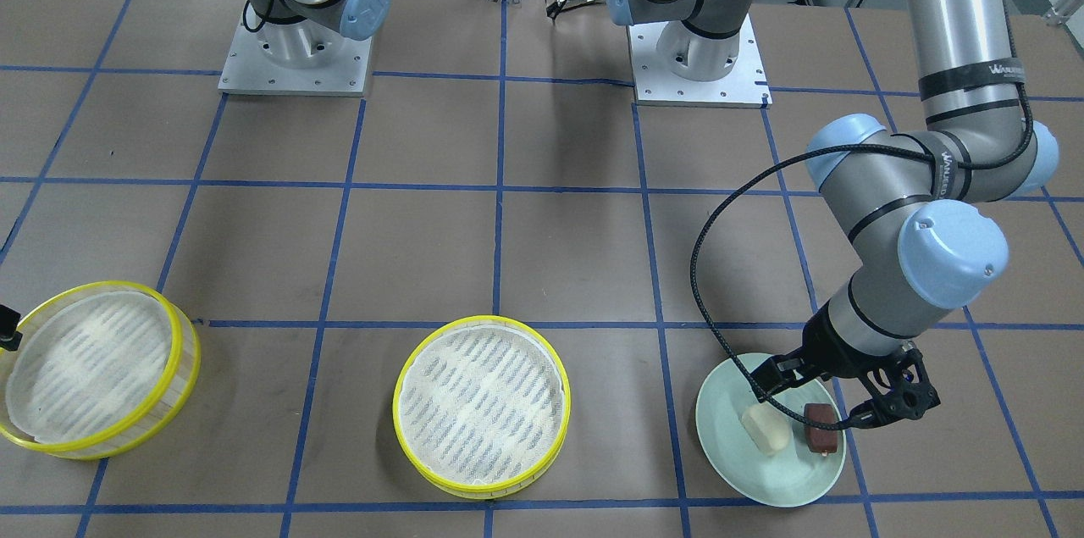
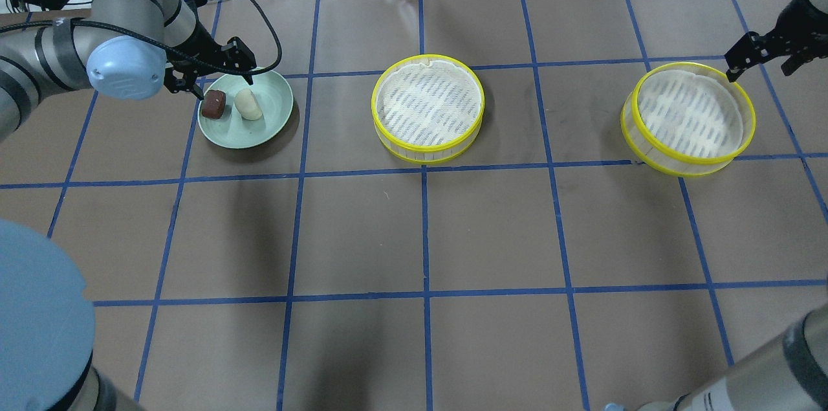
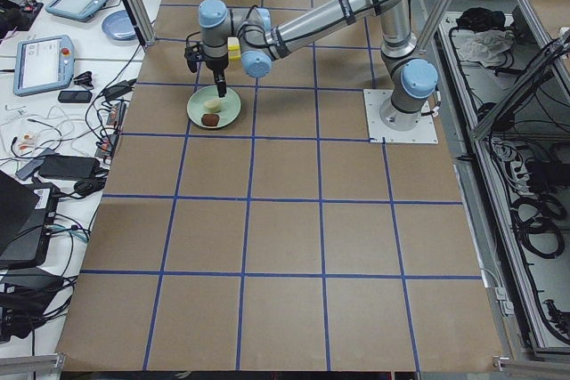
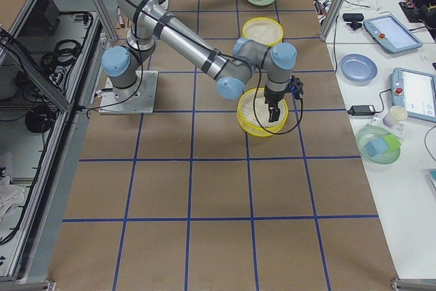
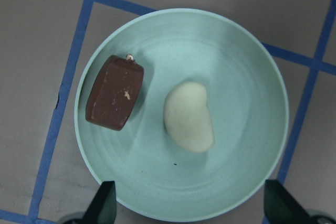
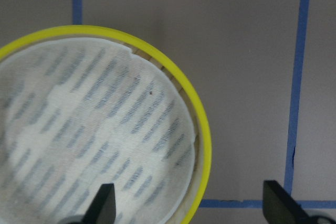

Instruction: Stack buns with steamer

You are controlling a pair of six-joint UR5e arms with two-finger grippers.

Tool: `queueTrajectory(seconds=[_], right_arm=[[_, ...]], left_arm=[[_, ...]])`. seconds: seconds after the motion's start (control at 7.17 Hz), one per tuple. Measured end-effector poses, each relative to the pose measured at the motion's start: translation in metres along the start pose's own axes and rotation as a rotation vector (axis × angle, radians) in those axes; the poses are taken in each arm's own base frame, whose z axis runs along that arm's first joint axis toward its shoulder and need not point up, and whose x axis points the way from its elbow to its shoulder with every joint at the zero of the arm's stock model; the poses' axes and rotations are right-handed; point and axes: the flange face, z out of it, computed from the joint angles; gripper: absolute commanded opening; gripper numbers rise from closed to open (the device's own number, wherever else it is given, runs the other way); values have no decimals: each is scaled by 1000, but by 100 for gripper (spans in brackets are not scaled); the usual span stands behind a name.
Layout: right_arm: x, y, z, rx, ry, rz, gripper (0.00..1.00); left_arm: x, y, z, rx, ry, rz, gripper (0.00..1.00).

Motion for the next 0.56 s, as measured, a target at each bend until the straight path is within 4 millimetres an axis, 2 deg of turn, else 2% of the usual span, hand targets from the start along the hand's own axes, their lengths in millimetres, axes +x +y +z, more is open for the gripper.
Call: queueTrajectory(seconds=[0.14, 0.28, 0.42, 0.56], right_arm=[[17, 1, 28, -12, -28, 13, 100], [23, 2, 42, -19, -45, 22, 100], [25, 4, 48, -24, -52, 27, 99], [25, 4, 52, -26, -59, 30, 88]], left_arm=[[-5, -6, 22, -17, 9, -32, 100], [-4, -10, 37, -35, 31, -86, 100], [-3, -12, 48, -51, 50, -137, 100], [-2, -15, 54, -53, 60, -162, 59]])
